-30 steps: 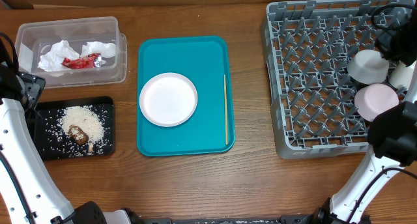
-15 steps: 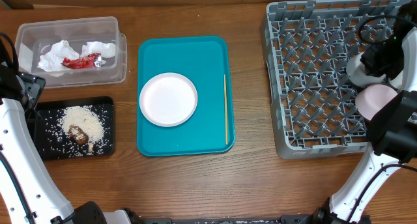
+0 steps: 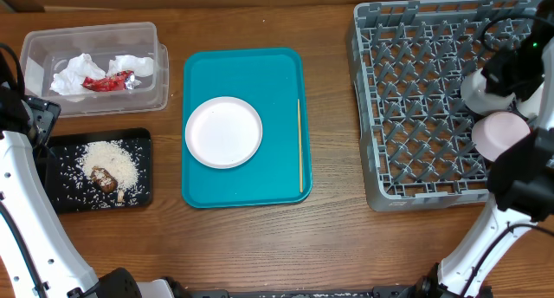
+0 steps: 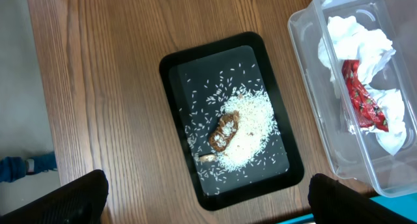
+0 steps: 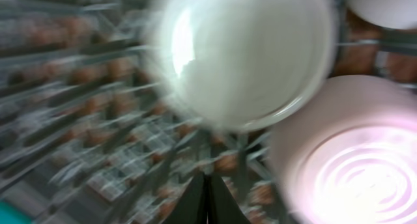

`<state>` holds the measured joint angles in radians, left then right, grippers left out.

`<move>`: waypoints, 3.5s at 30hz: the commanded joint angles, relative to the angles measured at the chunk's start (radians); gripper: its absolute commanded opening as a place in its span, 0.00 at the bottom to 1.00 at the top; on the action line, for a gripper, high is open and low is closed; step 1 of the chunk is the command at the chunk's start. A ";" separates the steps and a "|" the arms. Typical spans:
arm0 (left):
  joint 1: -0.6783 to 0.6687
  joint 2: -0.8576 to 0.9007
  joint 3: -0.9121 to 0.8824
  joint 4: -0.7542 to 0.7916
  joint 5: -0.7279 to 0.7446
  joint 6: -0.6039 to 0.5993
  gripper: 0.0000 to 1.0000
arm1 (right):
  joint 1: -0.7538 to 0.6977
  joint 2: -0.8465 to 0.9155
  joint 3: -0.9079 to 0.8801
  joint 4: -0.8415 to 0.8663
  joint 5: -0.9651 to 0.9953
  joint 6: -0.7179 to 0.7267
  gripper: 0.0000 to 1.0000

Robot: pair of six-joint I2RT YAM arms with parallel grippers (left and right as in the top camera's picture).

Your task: Sort waste into correct bins and load items into the dishwasher

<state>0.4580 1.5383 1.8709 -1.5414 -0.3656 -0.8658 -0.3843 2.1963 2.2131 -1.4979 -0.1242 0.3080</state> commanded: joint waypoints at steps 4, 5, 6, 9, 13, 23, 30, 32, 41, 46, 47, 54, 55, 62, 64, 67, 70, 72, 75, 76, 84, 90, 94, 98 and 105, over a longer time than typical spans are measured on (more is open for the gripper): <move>-0.002 -0.007 -0.002 -0.002 0.003 -0.021 1.00 | 0.120 -0.169 0.060 -0.009 -0.448 -0.199 0.16; -0.002 -0.007 -0.002 -0.002 0.003 -0.021 1.00 | 0.155 -0.174 0.060 -0.014 -0.467 -0.221 0.25; -0.002 -0.007 -0.002 -0.002 0.003 -0.021 1.00 | 0.198 -0.176 0.060 -0.018 -0.475 -0.239 0.33; -0.002 -0.007 -0.002 -0.002 0.003 -0.021 1.00 | 0.352 -0.172 0.054 -0.015 -0.468 -0.293 0.68; -0.002 -0.007 -0.002 -0.002 0.003 -0.021 1.00 | 0.579 -0.166 -0.001 0.083 -0.285 -0.234 0.94; -0.002 -0.007 -0.002 -0.002 0.003 -0.021 1.00 | 0.982 -0.003 -0.133 0.323 0.127 0.100 1.00; -0.002 -0.007 -0.002 -0.002 0.003 -0.021 1.00 | 1.061 0.152 -0.133 0.395 0.088 0.147 0.91; -0.002 -0.007 -0.002 -0.002 0.003 -0.021 1.00 | 1.070 0.188 -0.133 0.393 0.089 0.182 0.79; -0.002 -0.007 -0.002 -0.002 0.003 -0.021 1.00 | 1.072 0.238 -0.133 0.401 0.085 0.187 0.45; -0.002 -0.007 -0.002 -0.002 0.003 -0.021 1.00 | 1.072 0.251 -0.133 0.430 0.085 0.200 0.18; -0.002 -0.007 -0.002 -0.002 0.003 -0.021 1.00 | 1.072 0.251 -0.133 0.435 0.086 0.205 0.12; -0.002 -0.007 -0.002 -0.002 0.003 -0.021 1.00 | 1.030 0.190 -0.046 0.362 0.109 0.220 0.04; -0.002 -0.007 -0.002 -0.002 0.003 -0.021 1.00 | 1.012 0.172 -0.015 0.340 0.120 0.220 0.04; -0.002 -0.007 -0.002 -0.002 0.003 -0.021 1.00 | 0.792 0.034 0.314 0.127 0.221 0.109 0.04; -0.002 -0.007 -0.002 -0.002 0.003 -0.021 1.00 | 0.713 0.000 0.386 0.071 0.327 0.106 0.04; -0.002 -0.007 -0.002 -0.002 0.003 -0.021 1.00 | 0.579 -0.036 0.447 0.007 0.473 0.106 0.04; -0.002 -0.007 -0.002 -0.002 0.003 -0.021 1.00 | 0.457 -0.043 0.451 -0.022 0.607 0.108 0.04; -0.002 -0.007 -0.002 -0.002 0.003 -0.021 1.00 | 0.389 -0.040 0.423 -0.014 0.644 0.124 0.04; -0.002 -0.007 -0.002 -0.002 0.003 -0.021 1.00 | 0.313 -0.040 0.338 0.047 0.650 0.140 0.04; -0.002 -0.007 -0.002 -0.002 0.003 -0.021 1.00 | 0.296 -0.040 0.296 0.076 0.664 0.140 0.04; -0.002 -0.007 -0.002 -0.002 0.003 -0.021 1.00 | 0.284 -0.040 0.007 0.318 0.927 0.133 0.04; -0.002 -0.007 -0.002 -0.002 0.003 -0.021 1.00 | 0.284 -0.040 -0.106 0.457 1.016 0.087 0.04; -0.002 -0.007 -0.002 -0.002 0.003 -0.021 1.00 | 0.284 -0.040 -0.119 0.494 0.949 0.050 0.04; -0.002 -0.007 -0.002 -0.002 0.003 -0.021 1.00 | 0.289 -0.040 -0.119 0.487 0.826 0.050 0.04; -0.002 -0.007 -0.002 -0.002 0.003 -0.021 1.00 | 0.293 -0.040 -0.119 0.442 0.789 0.051 0.04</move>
<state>0.4580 1.5383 1.8709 -1.5414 -0.3656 -0.8661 -0.0967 2.1715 2.1002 -1.0481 0.7055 0.3626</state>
